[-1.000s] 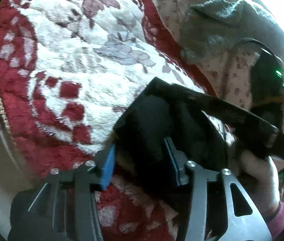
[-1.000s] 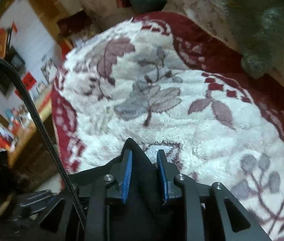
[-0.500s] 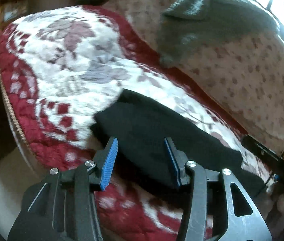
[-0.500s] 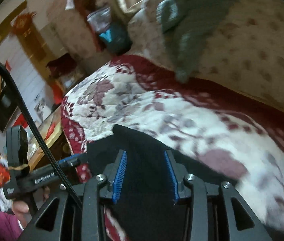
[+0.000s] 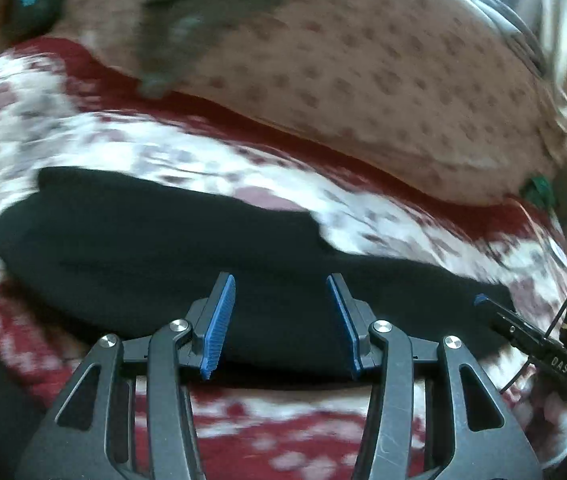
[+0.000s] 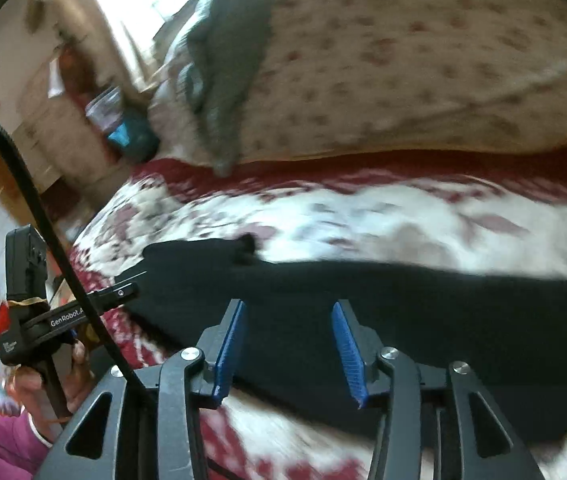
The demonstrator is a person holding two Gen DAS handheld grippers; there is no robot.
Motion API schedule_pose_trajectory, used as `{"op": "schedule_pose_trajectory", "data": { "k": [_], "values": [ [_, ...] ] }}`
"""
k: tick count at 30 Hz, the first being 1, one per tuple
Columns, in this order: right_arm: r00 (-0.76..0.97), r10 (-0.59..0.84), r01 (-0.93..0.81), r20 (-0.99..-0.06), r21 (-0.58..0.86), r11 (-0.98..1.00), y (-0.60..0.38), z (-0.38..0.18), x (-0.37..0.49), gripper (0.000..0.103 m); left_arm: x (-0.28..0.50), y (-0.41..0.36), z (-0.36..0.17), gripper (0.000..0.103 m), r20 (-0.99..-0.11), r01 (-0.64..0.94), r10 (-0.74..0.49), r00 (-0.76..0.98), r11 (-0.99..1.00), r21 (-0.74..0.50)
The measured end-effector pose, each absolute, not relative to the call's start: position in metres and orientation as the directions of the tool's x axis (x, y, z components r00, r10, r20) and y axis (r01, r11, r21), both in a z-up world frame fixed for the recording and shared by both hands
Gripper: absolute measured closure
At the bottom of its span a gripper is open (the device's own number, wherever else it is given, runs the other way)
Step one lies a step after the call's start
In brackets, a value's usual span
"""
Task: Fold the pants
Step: 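Open both tools and release the folded pants onto the blanket, then grasp the end of the black pants strip with the left tool while the right tool grips beside it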
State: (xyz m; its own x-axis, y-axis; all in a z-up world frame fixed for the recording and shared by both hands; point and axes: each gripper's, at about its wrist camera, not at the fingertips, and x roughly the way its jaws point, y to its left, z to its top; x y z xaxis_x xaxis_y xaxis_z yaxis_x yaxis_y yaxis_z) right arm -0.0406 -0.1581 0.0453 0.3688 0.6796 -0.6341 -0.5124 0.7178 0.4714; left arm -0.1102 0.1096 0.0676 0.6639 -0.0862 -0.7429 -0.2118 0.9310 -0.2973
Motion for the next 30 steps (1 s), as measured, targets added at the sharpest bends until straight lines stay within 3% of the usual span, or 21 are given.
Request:
{"op": "schedule_pose_trajectory", "data": {
  "k": [6, 9, 17, 26, 30],
  "values": [
    [0.468, 0.55, -0.296, -0.692, 0.463, 0.835, -0.267, 0.031, -0.06, 0.055, -0.071, 0.054, 0.053, 0.057, -0.767, -0.046, -0.233, 0.597, 0.945, -0.323],
    [0.499, 0.519, -0.209, -0.694, 0.485, 0.849, -0.305, 0.024, -0.066, 0.055, -0.057, 0.032, 0.052, 0.057, -0.776, -0.021, -0.234, 0.585, 0.953, -0.303],
    [0.504, 0.528, -0.059, -0.684, 0.582, 0.811, -0.346, 0.005, -0.067, 0.051, -0.036, -0.019, 0.058, 0.057, -0.78, 0.094, -0.262, 0.568, 0.962, -0.255],
    [0.53, 0.473, 0.063, -0.704, 0.589, 0.806, -0.364, -0.008, -0.056, 0.047, -0.006, -0.06, 0.061, 0.057, -0.78, 0.216, -0.341, 0.525, 0.94, -0.265],
    [0.552, 0.499, 0.101, -0.668, 0.648, 0.755, -0.375, -0.015, -0.047, 0.047, 0.01, -0.081, 0.061, 0.057, -0.781, 0.286, -0.363, 0.509, 0.927, -0.244]
  ]
}}
